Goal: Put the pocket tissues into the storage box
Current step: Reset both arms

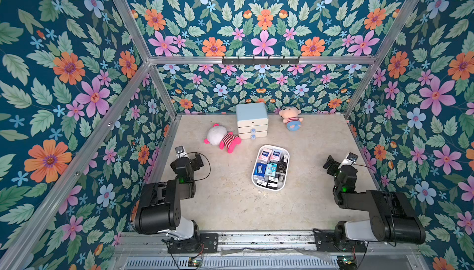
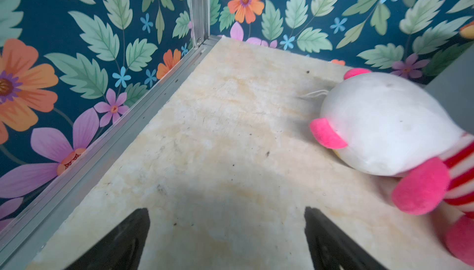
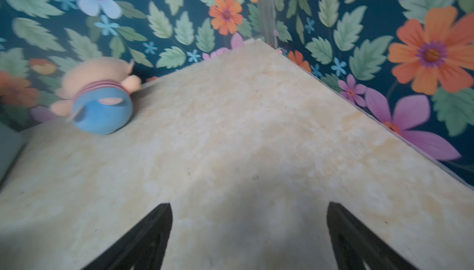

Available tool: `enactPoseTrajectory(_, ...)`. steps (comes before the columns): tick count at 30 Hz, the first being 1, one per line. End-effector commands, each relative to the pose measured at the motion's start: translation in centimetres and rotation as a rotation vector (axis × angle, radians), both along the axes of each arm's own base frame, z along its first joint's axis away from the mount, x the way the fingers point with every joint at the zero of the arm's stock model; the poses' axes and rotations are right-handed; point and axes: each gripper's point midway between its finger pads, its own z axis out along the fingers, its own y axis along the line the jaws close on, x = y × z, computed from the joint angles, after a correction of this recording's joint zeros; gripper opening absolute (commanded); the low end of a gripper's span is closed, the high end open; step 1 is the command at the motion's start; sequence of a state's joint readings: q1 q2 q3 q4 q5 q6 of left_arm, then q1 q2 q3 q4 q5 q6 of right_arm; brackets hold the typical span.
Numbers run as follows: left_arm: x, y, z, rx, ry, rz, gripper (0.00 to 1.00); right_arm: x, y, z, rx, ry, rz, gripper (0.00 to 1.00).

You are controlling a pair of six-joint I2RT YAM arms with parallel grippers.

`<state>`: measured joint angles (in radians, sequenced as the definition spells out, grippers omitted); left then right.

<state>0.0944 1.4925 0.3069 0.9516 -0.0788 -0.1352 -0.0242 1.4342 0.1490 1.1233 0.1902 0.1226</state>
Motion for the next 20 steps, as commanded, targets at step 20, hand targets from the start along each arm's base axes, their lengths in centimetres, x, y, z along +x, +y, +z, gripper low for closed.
enactPoseTrajectory(20,1.5,-3.7,1.6,0.109,-0.111,-0.143,1.00,0.7,0.9,4.1,-0.069,-0.172,0.054,0.99)
